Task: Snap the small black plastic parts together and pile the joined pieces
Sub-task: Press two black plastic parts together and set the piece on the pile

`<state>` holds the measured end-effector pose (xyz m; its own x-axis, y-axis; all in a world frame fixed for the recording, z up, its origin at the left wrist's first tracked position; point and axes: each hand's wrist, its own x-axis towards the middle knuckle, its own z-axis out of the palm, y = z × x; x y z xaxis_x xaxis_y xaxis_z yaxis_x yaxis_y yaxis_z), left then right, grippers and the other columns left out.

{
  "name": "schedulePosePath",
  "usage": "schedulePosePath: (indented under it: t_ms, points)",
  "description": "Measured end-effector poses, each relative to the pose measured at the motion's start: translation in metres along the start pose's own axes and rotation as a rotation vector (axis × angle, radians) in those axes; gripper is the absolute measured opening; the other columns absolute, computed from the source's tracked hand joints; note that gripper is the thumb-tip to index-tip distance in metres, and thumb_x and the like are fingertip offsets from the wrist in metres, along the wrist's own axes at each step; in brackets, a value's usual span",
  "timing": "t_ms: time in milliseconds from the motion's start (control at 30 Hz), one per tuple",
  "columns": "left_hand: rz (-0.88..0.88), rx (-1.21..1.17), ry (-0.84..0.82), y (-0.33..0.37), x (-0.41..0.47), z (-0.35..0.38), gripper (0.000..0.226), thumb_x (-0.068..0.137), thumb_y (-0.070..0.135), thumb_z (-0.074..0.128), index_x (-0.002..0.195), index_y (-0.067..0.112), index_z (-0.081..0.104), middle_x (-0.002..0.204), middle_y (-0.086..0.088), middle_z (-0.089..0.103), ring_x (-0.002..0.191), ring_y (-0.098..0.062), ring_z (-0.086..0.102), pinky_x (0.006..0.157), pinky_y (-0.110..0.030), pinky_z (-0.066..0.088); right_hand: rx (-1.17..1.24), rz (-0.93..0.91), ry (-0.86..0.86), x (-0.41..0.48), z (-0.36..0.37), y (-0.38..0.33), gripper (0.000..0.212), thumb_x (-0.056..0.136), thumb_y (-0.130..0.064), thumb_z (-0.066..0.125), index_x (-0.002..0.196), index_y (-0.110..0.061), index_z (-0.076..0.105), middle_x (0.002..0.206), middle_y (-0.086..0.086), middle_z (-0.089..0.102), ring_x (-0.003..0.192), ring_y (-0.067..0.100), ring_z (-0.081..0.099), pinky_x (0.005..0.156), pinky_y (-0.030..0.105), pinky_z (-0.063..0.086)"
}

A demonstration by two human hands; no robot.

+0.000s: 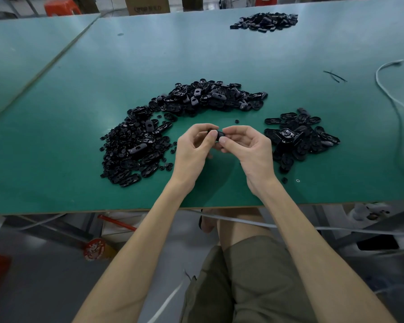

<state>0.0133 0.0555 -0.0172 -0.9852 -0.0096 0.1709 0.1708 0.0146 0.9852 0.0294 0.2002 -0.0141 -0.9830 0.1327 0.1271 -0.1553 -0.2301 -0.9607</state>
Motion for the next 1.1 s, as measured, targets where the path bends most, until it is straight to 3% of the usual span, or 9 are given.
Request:
schedulePosePath:
  t_ms: [200, 300, 367, 500, 567, 900, 1100]
  points:
    - [-0.010, -0.134, 0.059, 0.0017, -0.0011, -0.0044, 0.022, 0.093, 0.013, 0.076, 0.114, 0.008, 0.073, 0.082, 0.003, 0.072, 0.071, -0.003, 0.061, 0.069, -0.014, 0.047, -0.139, 0.001, -0.045, 0.0001, -0.0005, 0.0033, 0.017, 0.084, -0.006, 0.085, 0.094, -0.010, 0.072, 0.089, 0.006, 0.078, 0.086, 0.027, 0.077, 0.071, 0.028, 0.058]
    - [-0.019, -0.175, 0.064, 0.0031, -0.0012, -0.0030, 0.018, 0.091, 0.009, 0.077, 0.109, 0.006, 0.075, 0.092, -0.002, 0.078, 0.085, -0.008, 0.070, 0.077, -0.017, 0.052, -0.252, -0.020, -0.043, 0.0007, -0.0008, 0.0055, 0.015, 0.082, -0.014, 0.088, 0.085, -0.016, 0.073, 0.086, 0.001, 0.077, 0.086, 0.020, 0.072, 0.081, 0.034, 0.058]
    - [-0.001, -0.189, 0.031, 0.0036, -0.0024, -0.0030, 0.015, 0.091, 0.007, 0.076, 0.106, 0.007, 0.078, 0.098, -0.003, 0.080, 0.093, -0.011, 0.073, 0.081, -0.019, 0.053, -0.282, -0.027, -0.042, 0.0010, -0.0010, 0.0053, 0.014, 0.082, -0.017, 0.088, 0.084, -0.018, 0.074, 0.085, -0.002, 0.076, 0.081, 0.013, 0.068, 0.078, 0.031, 0.055]
    - [0.004, -0.162, -0.019, 0.0022, -0.0032, -0.0035, 0.016, 0.093, 0.008, 0.074, 0.107, 0.014, 0.080, 0.100, -0.005, 0.080, 0.085, -0.013, 0.071, 0.077, -0.022, 0.054, -0.133, 0.000, 0.008, 0.0001, -0.0004, 0.0031, 0.013, 0.090, -0.013, 0.080, 0.098, -0.014, 0.070, 0.086, -0.006, 0.074, 0.076, 0.009, 0.067, 0.061, 0.022, 0.049]
    - [-0.003, -0.160, -0.033, 0.0018, -0.0034, -0.0029, 0.018, 0.094, 0.006, 0.073, 0.107, 0.016, 0.080, 0.099, -0.004, 0.080, 0.084, -0.013, 0.072, 0.075, -0.022, 0.055, -0.103, 0.003, 0.026, 0.0000, 0.0001, 0.0021, 0.015, 0.092, -0.010, 0.077, 0.104, -0.010, 0.069, 0.089, -0.004, 0.075, 0.079, 0.010, 0.070, 0.061, 0.024, 0.051]
    - [-0.035, -0.189, -0.121, 0.0043, -0.0032, -0.0026, 0.025, 0.095, -0.001, 0.068, 0.118, 0.005, 0.076, 0.107, -0.010, 0.079, 0.093, -0.015, 0.072, 0.073, -0.022, 0.053, -0.091, -0.005, 0.079, 0.0009, -0.0009, 0.0016, 0.011, 0.093, -0.004, 0.071, 0.102, -0.011, 0.072, 0.087, -0.002, 0.075, 0.077, 0.011, 0.068, 0.062, 0.023, 0.052]
    - [-0.051, -0.182, -0.132, 0.0048, -0.0031, -0.0032, 0.023, 0.095, 0.002, 0.067, 0.116, 0.007, 0.076, 0.108, -0.010, 0.078, 0.099, -0.021, 0.073, 0.075, -0.025, 0.054, -0.094, 0.001, 0.101, 0.0007, -0.0007, 0.0007, 0.010, 0.093, -0.004, 0.072, 0.098, -0.013, 0.072, 0.084, -0.005, 0.076, 0.075, 0.009, 0.069, 0.062, 0.022, 0.052]
